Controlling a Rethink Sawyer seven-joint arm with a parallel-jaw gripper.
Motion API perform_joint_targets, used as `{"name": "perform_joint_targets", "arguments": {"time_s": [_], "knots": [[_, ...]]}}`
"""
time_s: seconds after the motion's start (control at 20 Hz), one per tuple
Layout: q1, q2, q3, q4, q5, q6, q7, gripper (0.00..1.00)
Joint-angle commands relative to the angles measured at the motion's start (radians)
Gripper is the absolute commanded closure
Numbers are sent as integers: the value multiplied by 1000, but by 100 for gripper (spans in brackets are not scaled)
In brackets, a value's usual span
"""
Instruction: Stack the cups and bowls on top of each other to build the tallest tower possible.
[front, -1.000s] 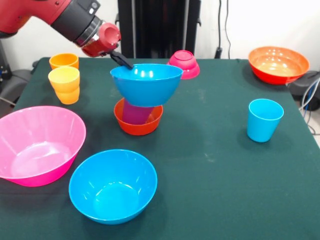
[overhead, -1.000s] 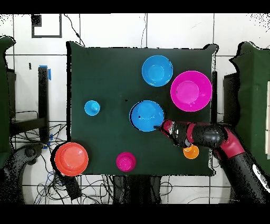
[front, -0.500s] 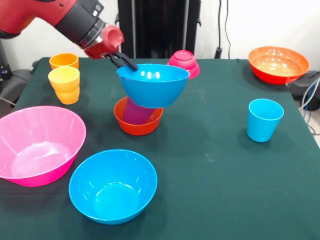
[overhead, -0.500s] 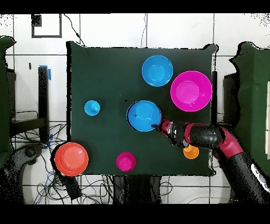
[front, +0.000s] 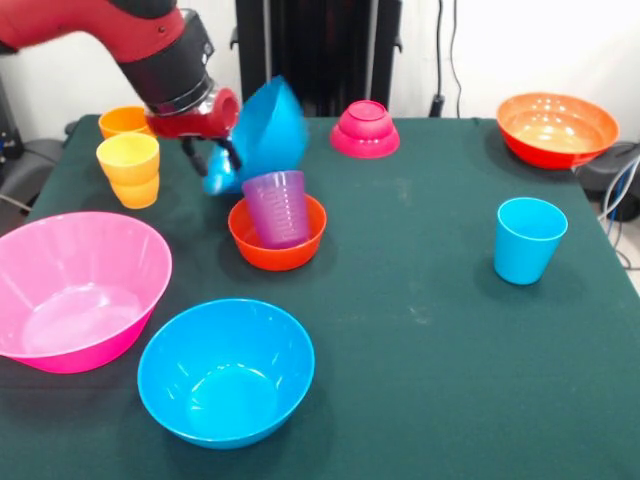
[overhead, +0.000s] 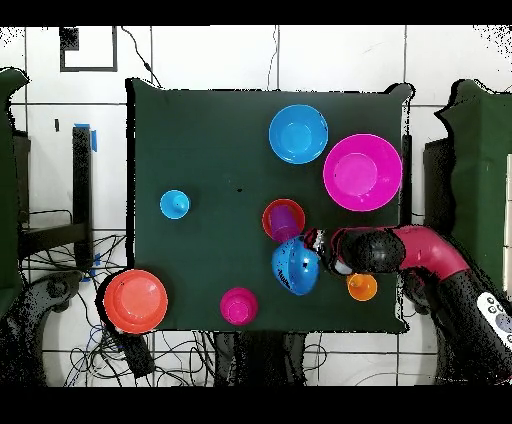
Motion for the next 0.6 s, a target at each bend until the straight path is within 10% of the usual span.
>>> {"name": "perform_joint_targets", "arguments": {"time_s": [0.05, 0.3, 0.6], "knots": [[314, -358, -319, -198, -140, 258, 359, 0], [451, -398, -463, -249, -15, 468, 480, 0], [472, -351, -521, -242, 2, 264, 599, 0]]}}
